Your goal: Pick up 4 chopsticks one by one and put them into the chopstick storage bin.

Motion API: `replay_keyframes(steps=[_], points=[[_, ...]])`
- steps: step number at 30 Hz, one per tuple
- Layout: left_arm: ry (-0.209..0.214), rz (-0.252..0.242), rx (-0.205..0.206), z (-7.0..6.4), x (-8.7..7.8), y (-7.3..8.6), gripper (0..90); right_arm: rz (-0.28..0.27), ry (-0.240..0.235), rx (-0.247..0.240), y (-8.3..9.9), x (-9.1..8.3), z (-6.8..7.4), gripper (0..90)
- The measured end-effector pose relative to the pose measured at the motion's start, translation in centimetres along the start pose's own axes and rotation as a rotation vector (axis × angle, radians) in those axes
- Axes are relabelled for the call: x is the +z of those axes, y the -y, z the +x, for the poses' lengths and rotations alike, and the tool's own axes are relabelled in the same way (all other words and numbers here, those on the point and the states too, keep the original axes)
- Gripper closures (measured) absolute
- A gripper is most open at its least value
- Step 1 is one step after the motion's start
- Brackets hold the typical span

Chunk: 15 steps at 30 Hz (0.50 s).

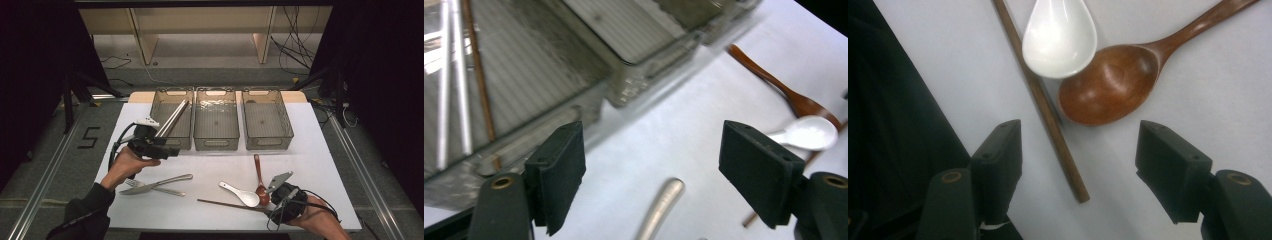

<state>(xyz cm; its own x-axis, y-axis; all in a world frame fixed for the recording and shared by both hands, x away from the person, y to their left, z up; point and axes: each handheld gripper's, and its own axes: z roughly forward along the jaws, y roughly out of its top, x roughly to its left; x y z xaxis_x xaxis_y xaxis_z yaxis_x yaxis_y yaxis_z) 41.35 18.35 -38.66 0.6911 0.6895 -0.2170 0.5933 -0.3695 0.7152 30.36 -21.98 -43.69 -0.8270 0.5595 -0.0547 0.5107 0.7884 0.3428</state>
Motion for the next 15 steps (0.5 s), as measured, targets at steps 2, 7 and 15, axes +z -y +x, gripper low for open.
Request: replay_keyframes(steps=[2, 7, 15], points=[[0.004, -0.012, 0.024, -0.8, 0.1, 0.6, 24.2, 0.012, -0.003, -0.001, 0.0, 0.1, 0.0, 37.9], [0.015, 0.009, 0.1, -2.5, 0.3, 1.5, 21.5, 0.046, -0.022, -0.015, 0.0, 0.7, 0.0, 44.2], [0.025, 0.02, 0.171, -4.5, 0.6, 2.5, 19.6, 0.127, -0.033, -0.037, -0.3, 1.5, 0.2, 56.1]])
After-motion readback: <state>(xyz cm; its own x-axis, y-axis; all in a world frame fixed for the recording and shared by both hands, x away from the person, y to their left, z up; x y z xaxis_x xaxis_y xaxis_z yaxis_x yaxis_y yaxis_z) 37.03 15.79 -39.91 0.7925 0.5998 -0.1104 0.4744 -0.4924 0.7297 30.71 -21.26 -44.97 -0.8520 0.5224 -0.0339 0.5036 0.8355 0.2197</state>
